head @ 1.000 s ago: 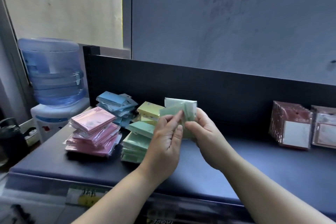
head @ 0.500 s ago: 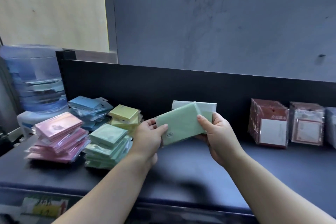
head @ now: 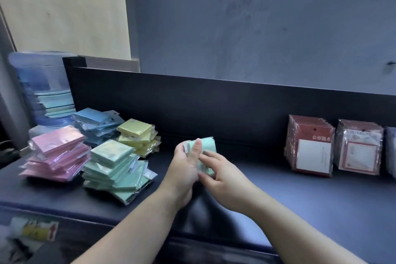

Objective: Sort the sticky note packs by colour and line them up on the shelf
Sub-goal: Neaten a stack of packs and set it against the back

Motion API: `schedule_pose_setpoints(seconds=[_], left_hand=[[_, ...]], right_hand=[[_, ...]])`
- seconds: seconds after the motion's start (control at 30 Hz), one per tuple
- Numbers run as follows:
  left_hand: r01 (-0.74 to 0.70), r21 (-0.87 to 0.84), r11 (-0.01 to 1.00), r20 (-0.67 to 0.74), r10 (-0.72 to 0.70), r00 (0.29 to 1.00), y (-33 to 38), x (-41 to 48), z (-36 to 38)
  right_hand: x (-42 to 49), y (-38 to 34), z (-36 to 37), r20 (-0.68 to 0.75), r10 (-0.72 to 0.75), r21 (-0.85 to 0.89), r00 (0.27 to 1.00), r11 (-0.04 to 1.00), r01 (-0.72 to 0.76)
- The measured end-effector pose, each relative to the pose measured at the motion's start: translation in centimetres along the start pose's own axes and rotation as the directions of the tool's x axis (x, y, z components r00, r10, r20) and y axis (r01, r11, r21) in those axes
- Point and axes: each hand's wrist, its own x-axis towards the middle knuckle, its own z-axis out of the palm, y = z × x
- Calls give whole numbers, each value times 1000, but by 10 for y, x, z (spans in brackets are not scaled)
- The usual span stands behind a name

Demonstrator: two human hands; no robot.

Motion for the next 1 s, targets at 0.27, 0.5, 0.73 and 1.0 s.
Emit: schedule_pose_setpoints(seconds=[0.27,0.5,0.73,1.0], left_hand=[[-124,305,944,-91,158,983,13,-13,-29],[-351,209,913,-240,395,887,68,-23,-87],[-373,155,915,-464,401,790,108,-14,-157],[-260,-51,964,-480,205,853,113,4,-182]], right_hand=[[12,8,-17,-98,-39,-109,994,994,29],[48,-23,-1,-140,-38,52,989,998,45],[84,-75,56,-1,-76,-98,997,992,75],[111,-103,118,204,25,-272,979,962,32]])
